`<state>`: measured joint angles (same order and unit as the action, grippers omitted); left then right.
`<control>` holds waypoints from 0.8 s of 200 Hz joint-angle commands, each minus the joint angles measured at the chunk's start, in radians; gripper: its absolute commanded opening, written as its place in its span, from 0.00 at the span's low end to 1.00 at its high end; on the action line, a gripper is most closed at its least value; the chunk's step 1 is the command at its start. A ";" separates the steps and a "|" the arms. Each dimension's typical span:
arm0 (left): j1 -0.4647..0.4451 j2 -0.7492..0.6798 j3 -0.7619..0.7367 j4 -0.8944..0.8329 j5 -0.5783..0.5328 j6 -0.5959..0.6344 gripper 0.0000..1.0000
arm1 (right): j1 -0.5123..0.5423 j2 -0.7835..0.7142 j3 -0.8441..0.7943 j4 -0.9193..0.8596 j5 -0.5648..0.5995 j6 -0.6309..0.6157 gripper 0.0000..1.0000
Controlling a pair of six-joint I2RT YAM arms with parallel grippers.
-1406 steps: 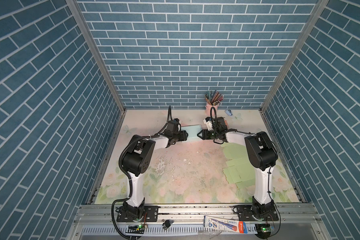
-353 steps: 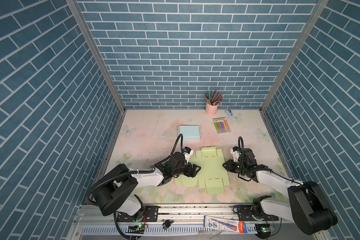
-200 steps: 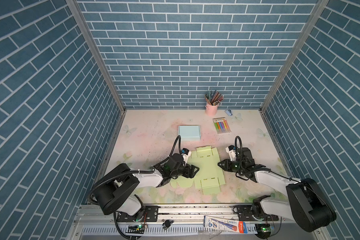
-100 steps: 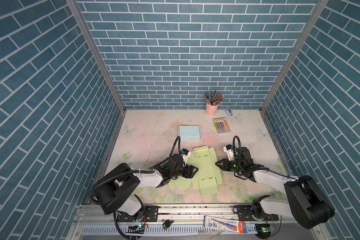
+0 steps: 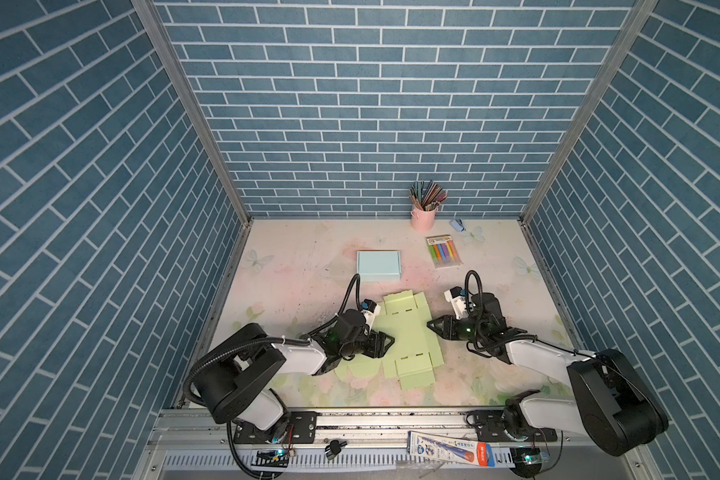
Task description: Fold the paper box
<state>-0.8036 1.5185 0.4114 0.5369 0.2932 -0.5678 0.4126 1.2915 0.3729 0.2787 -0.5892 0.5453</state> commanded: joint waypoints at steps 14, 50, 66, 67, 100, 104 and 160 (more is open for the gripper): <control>0.006 0.005 -0.013 0.036 0.000 -0.009 0.63 | 0.002 0.027 0.009 0.030 -0.006 0.002 0.25; 0.006 0.006 -0.013 0.035 0.000 -0.010 0.63 | 0.005 0.053 0.003 0.077 -0.046 0.023 0.25; 0.007 0.007 -0.015 0.036 0.000 -0.010 0.63 | 0.005 0.058 0.000 0.102 -0.066 0.041 0.25; 0.006 0.008 -0.014 0.037 0.000 -0.010 0.63 | 0.004 0.058 0.000 0.103 -0.068 0.042 0.25; 0.006 0.007 -0.015 0.036 0.000 -0.010 0.63 | 0.005 0.070 -0.008 0.154 -0.096 0.083 0.24; 0.005 0.005 -0.014 0.036 0.000 -0.011 0.63 | 0.004 0.073 -0.010 0.162 -0.100 0.088 0.24; 0.007 0.001 -0.021 0.040 -0.002 -0.012 0.62 | 0.005 0.131 -0.034 0.273 -0.143 0.158 0.22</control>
<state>-0.8032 1.5185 0.4084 0.5594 0.2935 -0.5720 0.4126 1.4071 0.3565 0.4839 -0.6994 0.6521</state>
